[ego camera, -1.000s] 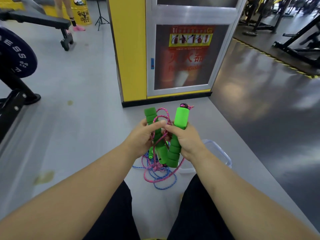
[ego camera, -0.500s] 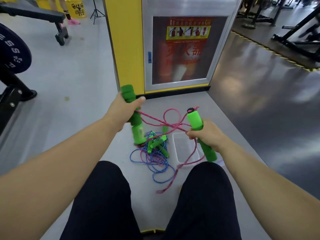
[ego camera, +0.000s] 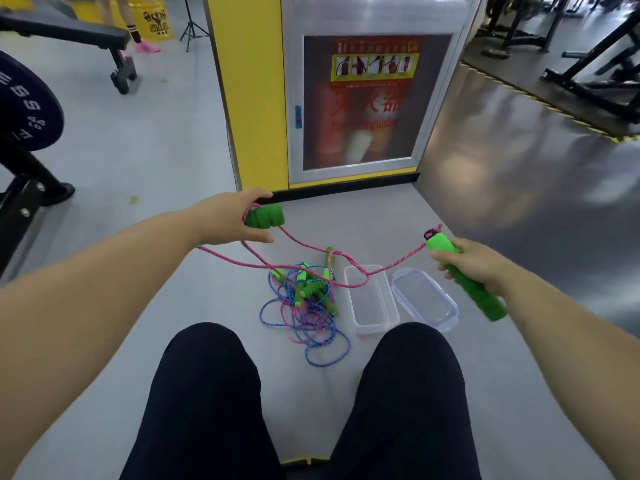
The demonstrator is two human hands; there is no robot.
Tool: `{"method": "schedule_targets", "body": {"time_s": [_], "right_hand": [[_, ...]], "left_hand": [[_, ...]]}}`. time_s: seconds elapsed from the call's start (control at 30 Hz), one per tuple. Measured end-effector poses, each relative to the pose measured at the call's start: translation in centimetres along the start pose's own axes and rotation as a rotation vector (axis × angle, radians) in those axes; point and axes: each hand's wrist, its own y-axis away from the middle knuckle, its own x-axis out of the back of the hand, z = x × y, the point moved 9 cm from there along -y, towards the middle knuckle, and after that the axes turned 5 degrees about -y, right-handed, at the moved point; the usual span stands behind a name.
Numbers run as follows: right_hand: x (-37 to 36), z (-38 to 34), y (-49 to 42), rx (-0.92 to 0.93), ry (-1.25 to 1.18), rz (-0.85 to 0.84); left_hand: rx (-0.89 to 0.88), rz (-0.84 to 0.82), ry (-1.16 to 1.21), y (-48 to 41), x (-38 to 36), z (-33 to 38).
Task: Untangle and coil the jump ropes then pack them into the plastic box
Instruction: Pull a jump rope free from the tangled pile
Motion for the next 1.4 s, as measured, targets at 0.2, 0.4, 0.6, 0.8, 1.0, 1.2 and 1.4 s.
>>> {"method": "schedule_targets", "body": {"time_s": [0.2, 0.4, 0.6, 0.8, 1.0, 1.2, 1.4], "right_hand": [[1.8, -4.5, 0.0, 0.163, -0.171, -0.002], [-2.4, -10.1, 3.3, 0.291, -0.573, -0.365], [-5.0, -13.2, 5.0, 0.337, -0.894, -0.557], [-9.2, -17.2, 8.3, 0.411, -0.907, -0.863], [-11.8, -19.6, 11.3, 0.43, -0.877, -1.061], [-10.0, -17.0, 8.9, 0.381, -0.926, -0.89], [-11.5, -10.0, 7.2, 0.28, -0.629, -0.589]], "left_hand": [[0.124, 0.069, 0.125, -1.2, -0.6, 0.2], [0.151, 0.012, 0.669, -0.8, -1.7, 1.6], [0.193, -0.164, 0.818, 0.0, -4.5, 2.2], [0.192, -0.112, 0.722, -0.1, -7.0, 5.2], [-0.021, -0.201, 0.764, -0.3, -6.8, 10.9], [0.071, -0.009, 0.677, -0.8, -6.3, 8.5], [0.143, 0.011, 0.863, -0.6, -4.9, 4.7]]}}
